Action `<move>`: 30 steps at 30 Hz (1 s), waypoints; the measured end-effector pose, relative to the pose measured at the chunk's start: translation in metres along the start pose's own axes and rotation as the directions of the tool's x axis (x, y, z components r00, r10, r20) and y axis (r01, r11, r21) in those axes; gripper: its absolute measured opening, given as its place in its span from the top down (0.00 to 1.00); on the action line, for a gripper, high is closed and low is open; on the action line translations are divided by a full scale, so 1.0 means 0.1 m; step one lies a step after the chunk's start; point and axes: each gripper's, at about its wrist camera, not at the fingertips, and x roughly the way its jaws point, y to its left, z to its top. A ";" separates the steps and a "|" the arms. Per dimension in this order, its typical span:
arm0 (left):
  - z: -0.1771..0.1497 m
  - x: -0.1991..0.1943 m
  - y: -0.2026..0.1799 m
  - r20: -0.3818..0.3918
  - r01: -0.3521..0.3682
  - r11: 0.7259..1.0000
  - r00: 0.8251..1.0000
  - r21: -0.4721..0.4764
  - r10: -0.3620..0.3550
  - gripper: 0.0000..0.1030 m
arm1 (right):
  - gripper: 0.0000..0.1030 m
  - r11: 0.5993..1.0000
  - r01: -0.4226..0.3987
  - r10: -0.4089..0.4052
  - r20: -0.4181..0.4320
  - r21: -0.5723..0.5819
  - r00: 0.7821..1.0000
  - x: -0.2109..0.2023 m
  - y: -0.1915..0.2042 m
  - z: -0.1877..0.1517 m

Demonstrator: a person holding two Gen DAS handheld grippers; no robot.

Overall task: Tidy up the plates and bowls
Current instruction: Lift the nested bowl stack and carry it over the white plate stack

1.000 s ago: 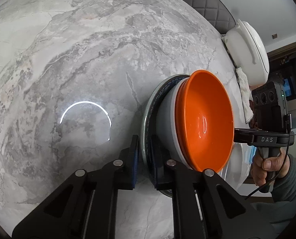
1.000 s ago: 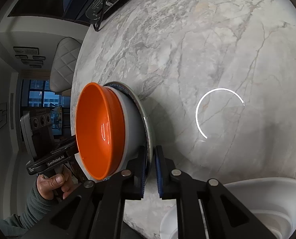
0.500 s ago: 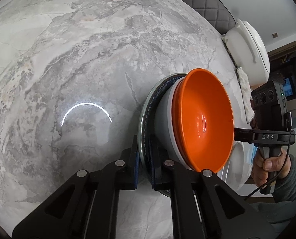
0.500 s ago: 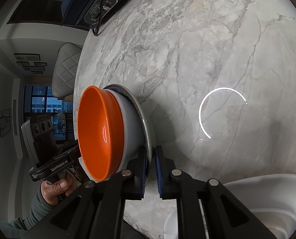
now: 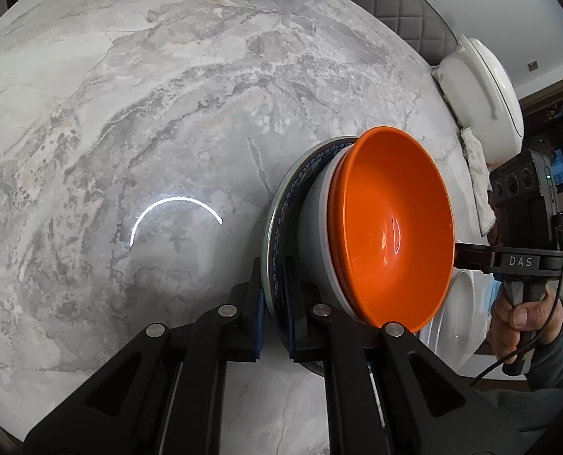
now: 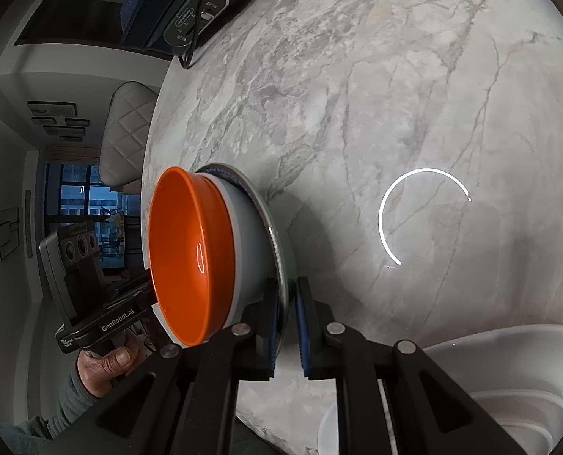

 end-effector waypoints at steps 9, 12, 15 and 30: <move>-0.01 -0.13 -0.05 0.012 -0.005 1.000 1.000 0.002 0.004 0.94 | 0.87 1.000 0.000 0.000 0.017 -0.002 1.000 -0.05 0.08 -0.02; -0.01 -0.17 -0.08 0.016 -0.001 1.000 1.000 0.007 0.001 0.94 | 0.87 1.000 -0.001 0.001 0.024 -0.001 1.000 -0.09 0.11 -0.03; -0.02 -0.24 -0.14 0.019 -0.001 1.000 1.000 0.013 0.000 0.94 | 0.87 1.000 -0.001 0.001 0.035 0.002 0.999 -0.14 0.14 -0.07; -0.06 -0.58 -0.75 0.024 0.067 0.989 0.997 0.134 -0.071 0.94 | 0.87 0.998 0.019 -0.027 0.160 0.052 0.987 -0.72 0.27 -0.45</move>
